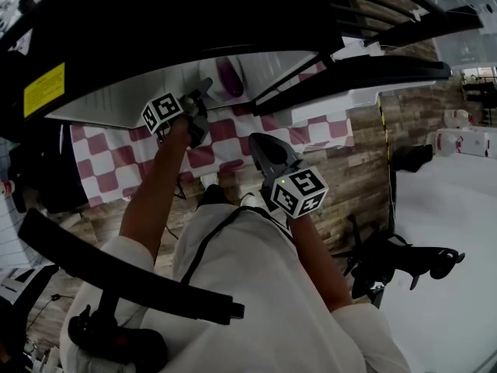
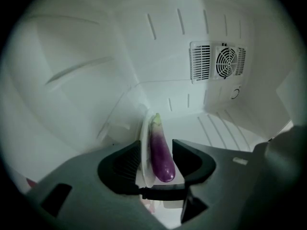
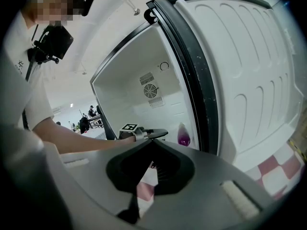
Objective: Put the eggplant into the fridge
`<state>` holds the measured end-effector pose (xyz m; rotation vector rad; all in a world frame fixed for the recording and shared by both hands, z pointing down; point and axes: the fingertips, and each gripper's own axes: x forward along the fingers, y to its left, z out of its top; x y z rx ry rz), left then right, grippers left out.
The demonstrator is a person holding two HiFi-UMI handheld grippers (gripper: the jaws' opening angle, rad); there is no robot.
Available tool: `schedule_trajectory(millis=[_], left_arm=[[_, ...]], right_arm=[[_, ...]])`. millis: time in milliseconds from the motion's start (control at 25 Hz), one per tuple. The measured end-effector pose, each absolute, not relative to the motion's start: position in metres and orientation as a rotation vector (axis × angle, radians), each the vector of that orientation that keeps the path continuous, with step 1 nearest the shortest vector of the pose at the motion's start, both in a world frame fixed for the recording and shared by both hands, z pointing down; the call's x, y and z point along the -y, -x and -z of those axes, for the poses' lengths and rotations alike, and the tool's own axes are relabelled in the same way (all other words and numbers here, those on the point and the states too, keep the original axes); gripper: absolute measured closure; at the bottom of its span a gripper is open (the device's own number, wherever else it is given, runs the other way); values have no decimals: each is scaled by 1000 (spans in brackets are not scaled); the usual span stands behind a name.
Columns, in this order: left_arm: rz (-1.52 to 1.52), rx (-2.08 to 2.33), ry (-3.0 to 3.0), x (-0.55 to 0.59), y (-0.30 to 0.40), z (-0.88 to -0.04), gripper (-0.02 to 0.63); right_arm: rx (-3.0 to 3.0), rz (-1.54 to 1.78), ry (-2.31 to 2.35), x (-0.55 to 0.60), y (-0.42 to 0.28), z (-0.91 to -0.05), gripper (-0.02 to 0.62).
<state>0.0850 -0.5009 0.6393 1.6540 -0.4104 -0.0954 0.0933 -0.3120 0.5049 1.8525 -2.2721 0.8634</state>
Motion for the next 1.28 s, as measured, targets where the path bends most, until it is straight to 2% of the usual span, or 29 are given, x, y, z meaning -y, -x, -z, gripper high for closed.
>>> schedule_trajectory(millis=[520, 1120, 1280], left_arm=[[7, 469, -1692, 501, -94, -634, 222], [3, 493, -1736, 489, -76, -629, 224], [14, 512, -1764, 475, -65, -619, 277]], right_arm=[[2276, -860, -1890, 301, -97, -503, 589], [2312, -837, -1885, 284, -99, -498, 589], [2351, -832, -1865, 275, -99, -495, 589]])
